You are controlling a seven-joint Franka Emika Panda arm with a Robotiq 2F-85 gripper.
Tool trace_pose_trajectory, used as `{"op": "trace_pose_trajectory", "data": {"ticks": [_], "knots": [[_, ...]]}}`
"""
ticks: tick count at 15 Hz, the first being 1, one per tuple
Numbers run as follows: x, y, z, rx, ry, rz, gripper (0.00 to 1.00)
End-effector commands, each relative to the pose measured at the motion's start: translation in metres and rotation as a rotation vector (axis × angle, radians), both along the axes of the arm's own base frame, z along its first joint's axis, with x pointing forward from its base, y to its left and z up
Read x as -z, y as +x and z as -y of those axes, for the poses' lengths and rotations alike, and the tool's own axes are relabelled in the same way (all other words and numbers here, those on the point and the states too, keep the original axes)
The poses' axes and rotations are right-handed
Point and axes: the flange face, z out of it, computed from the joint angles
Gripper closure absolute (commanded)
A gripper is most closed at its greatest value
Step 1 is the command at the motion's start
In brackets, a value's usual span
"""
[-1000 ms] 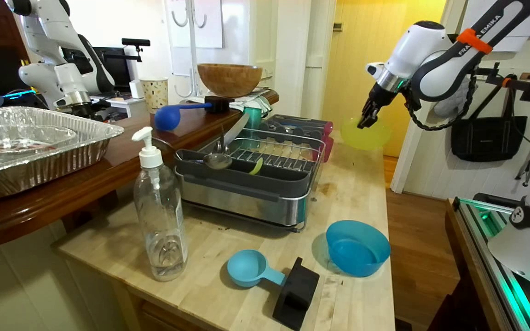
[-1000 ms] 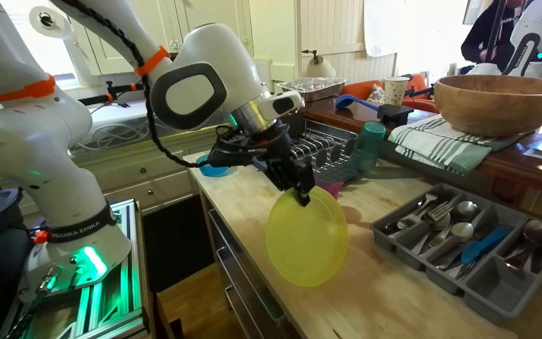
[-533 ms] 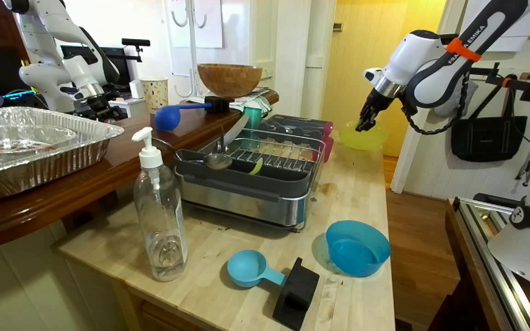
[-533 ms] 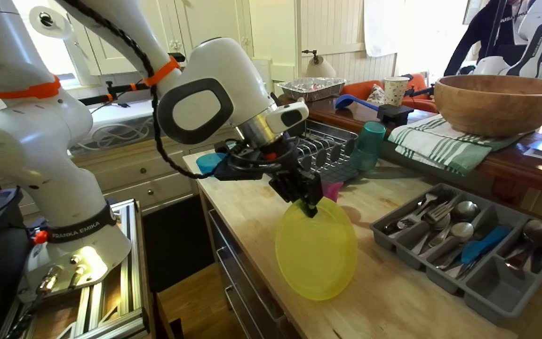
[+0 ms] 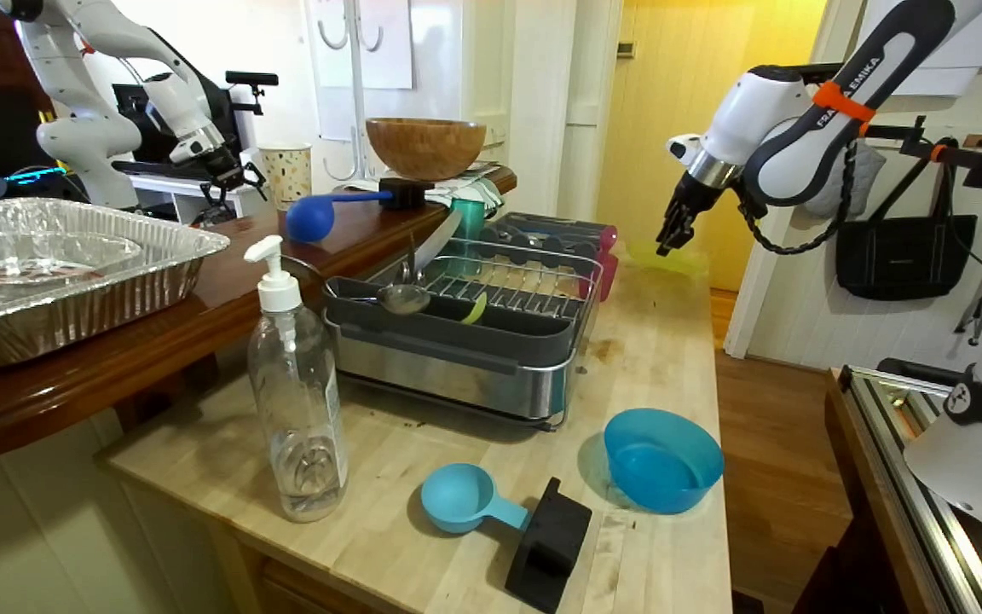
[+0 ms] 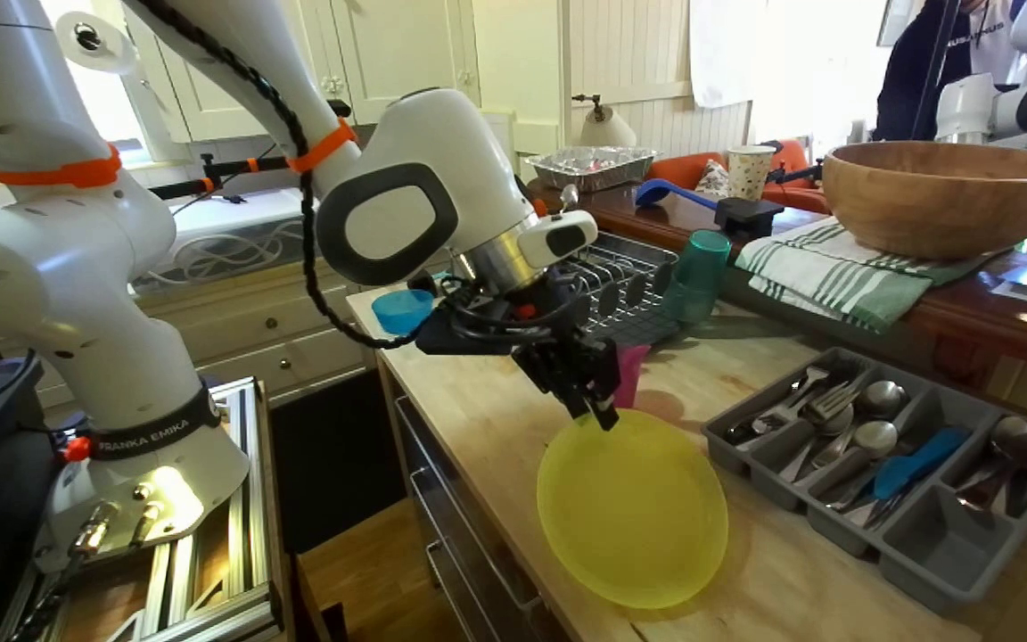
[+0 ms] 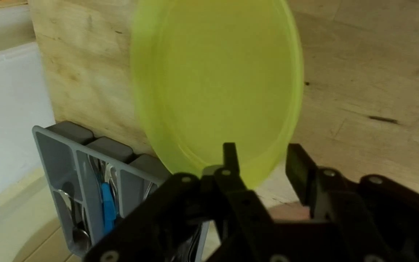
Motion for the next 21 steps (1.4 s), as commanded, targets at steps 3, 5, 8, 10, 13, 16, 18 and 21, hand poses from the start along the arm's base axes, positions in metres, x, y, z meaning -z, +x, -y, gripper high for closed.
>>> {"op": "trace_pose_trajectory", "data": {"ticks": [3,5,8,10,13,16,18,21], "knots": [[0.011,0.006,0.001,-0.016,-0.002,-0.013,0.13],[0.008,0.007,0.003,-0.015,-0.008,-0.009,0.00],[-0.015,0.008,0.013,0.025,-0.034,0.013,0.00],[-0.029,0.004,0.005,0.037,-0.022,0.011,0.00],[-0.048,0.000,-0.016,0.058,0.036,0.027,0.00],[-0.077,0.002,-0.040,0.104,0.145,0.061,0.00],[-0.104,0.010,-0.059,0.138,0.223,0.094,0.00],[-0.136,0.027,-0.094,0.154,0.315,0.136,0.00]]}}
